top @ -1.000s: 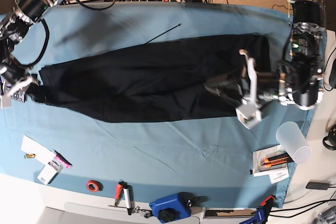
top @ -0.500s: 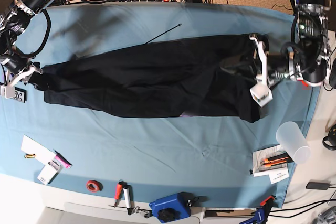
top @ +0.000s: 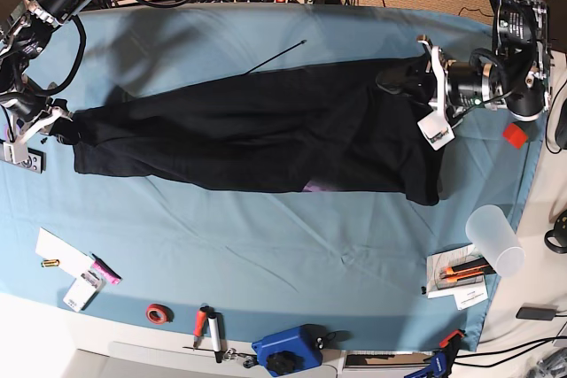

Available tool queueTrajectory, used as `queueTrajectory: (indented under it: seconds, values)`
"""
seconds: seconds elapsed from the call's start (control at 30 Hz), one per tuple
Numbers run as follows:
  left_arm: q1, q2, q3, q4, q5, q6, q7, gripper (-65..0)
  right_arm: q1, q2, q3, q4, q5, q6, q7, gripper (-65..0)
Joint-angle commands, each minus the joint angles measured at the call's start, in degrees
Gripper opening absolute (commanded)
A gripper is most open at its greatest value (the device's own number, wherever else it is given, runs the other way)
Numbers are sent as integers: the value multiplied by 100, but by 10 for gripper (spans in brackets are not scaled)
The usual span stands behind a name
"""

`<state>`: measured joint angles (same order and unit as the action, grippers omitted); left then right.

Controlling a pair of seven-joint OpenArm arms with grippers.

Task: Layout the t-shirt on the table in an organized manner, then fold the t-shirt properly
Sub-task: 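Lay the folded hem down with the left gripper and release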

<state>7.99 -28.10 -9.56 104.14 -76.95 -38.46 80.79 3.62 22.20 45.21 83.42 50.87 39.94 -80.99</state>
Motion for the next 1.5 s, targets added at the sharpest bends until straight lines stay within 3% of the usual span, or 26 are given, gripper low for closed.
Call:
queueTrajectory:
  seconds: [0.0, 0.1, 0.17, 0.27, 0.43, 0.63, 0.77, 0.83, 1.1, 1.47]
  values:
    - [-20, -83, -46, 76, -120, -17, -79, -638, 81, 144, 22, 96, 114, 6, 99, -650]
    - [66, -83, -48, 79, -120, 48, -79, -448, 81, 146, 22, 96, 118, 6, 99, -487]
    - [114, -85, -48, 79, -118, 275, -79, -381, 83, 151, 22, 96, 151, 6, 99, -435]
    - [142, -81, -70, 79, -120, 284, -79, -377, 87, 168, 28, 96, 337, 6, 99, -435]
    - [140, -83, -494, 79, -125, 284, -79, -377, 186, 310, 61, 96, 293, 6, 732, -435]
    - [142, -83, -1665, 79, -160, 284, -79, -377, 450, 321, 166, 96, -133, 6, 586, -434]
    - [188, -83, -2245, 79, -389, 278, -79, -377, 431, 319, 166, 96, -146, 6, 330, -366]
    - [238, -83, -2411, 79, -385, 260, -79, -377, 433, 319, 166, 96, -166, 6, 339, -364]
    - [343, -66, -2472, 79, -428, 260, -79, -377, 437, 319, 162, -103, -1447, 6, 1362, -364]
    - [343, -61, -2472, 79, -426, 260, -79, -377, 973, 319, 162, -2083, -1436, -13, 1587, -364]
